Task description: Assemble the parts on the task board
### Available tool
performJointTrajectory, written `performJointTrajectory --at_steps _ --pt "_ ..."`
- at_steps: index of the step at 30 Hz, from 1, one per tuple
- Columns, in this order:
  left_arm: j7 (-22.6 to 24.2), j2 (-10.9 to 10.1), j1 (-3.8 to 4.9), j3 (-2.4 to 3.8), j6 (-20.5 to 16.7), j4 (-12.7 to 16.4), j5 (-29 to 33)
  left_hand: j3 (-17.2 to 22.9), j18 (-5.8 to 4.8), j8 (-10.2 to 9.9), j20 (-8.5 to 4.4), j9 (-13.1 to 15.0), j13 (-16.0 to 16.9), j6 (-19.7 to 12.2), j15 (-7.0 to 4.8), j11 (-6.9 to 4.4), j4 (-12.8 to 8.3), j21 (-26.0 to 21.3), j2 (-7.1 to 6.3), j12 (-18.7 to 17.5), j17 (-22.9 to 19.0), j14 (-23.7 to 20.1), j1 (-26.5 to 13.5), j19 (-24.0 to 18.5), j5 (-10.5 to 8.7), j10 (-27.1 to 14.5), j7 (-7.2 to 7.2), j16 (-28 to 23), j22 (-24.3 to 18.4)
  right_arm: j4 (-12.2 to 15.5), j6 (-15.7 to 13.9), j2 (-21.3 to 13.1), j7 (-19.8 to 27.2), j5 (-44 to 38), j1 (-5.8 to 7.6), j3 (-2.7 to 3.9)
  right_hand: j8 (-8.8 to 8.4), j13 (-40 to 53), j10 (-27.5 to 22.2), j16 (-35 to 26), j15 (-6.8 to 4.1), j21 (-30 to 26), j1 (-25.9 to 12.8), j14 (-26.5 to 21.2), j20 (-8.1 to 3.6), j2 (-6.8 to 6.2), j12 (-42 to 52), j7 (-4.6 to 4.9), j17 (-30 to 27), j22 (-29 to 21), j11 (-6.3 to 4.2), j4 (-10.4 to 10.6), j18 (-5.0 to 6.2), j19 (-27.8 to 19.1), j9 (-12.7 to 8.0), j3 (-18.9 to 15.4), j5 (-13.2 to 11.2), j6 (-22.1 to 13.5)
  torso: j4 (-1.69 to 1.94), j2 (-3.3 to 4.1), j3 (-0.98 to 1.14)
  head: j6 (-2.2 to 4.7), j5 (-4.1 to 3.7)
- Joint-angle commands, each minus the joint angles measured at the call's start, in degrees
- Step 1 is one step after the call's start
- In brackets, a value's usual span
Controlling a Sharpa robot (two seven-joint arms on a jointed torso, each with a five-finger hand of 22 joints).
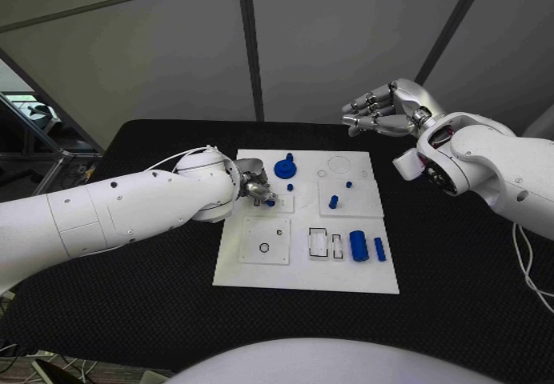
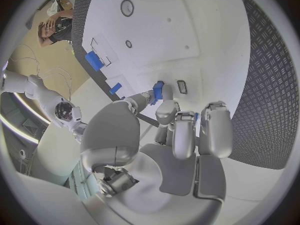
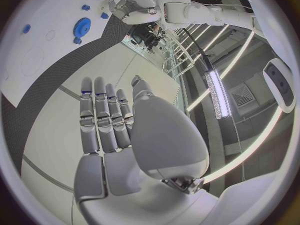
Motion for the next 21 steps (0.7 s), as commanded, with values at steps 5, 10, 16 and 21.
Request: performJointTrajectory --at_steps 5,10,16,21 --pt "-0.2 0.4 -0.21 -0.19 1.5 -0.5 0.8 -1.2 -0.77 -0.3 0.07 0.1 0.2 0.7 -0.47 0.06 0.5 0.2 0.38 0.5 11.8 5.0 -1.1 0.4 -0.26 0.5 0.03 0.2 2.6 0.0 0.2 0.1 0.2 -0.1 0.09 0.03 -0.25 -0.1 -0.3 -0.3 0.23 -0.4 -0.1 -0.2 0.14 0.33 0.2 0.28 -0.1 -0.1 0.08 0.0 0.28 0.3 0.1 -0.2 0.2 -0.1 0.03 0.01 -0.01 0.06 -0.06" --pt "-0.2 0.8 -0.19 -0.19 1.6 -0.9 1.2 -1.3 -0.81 -0.3 0.07 0.1 0.4 0.7 -0.48 0.04 0.6 0.3 0.51 0.7 11.8 5.0 -1.1 0.5 -0.24 0.5 0.01 0.2 2.7 0.0 0.2 0.1 0.2 -0.2 0.09 0.03 -0.25 -0.1 -0.3 -0.3 0.23 -0.4 -0.1 -0.2 0.14 0.33 0.2 0.28 -0.1 -0.1 0.08 0.0 0.28 0.3 0.1 -0.2 0.2 -0.1 -0.03 0.02 -0.01 -0.03 -0.10" --pt "-0.2 1.0 -0.19 -0.18 2.0 -1.0 1.4 -2.1 -0.93 -0.1 -0.01 0.3 1.4 1.2 -0.59 -0.12 0.9 0.7 0.57 1.5 11.8 5.0 -1.3 0.8 -0.25 1.1 -0.20 0.2 3.3 0.0 0.4 0.1 0.1 -0.2 0.09 0.03 -0.25 -0.1 -0.3 -0.3 0.23 -0.4 -0.1 -0.2 0.14 0.33 0.2 0.28 -0.1 -0.1 0.08 0.0 0.28 0.3 0.1 -0.2 0.2 -0.1 0.02 0.01 -0.02 -0.13 -0.22" --pt "-0.1 1.2 -0.19 -0.18 2.1 -1.2 1.4 -2.9 -1.00 0.2 -0.13 0.6 1.8 1.7 -0.73 -0.31 1.2 0.9 0.61 1.8 11.8 5.1 -1.6 1.1 -0.27 1.5 -0.41 0.2 3.6 -0.1 0.5 0.1 0.1 -0.2 0.09 0.03 -0.26 -0.1 -0.3 -0.3 0.24 -0.4 -0.1 -0.2 0.15 0.33 0.2 0.29 -0.1 -0.1 0.09 0.0 0.28 0.4 0.1 -0.3 0.2 -0.1 0.06 -0.01 -0.02 -0.15 -0.27"
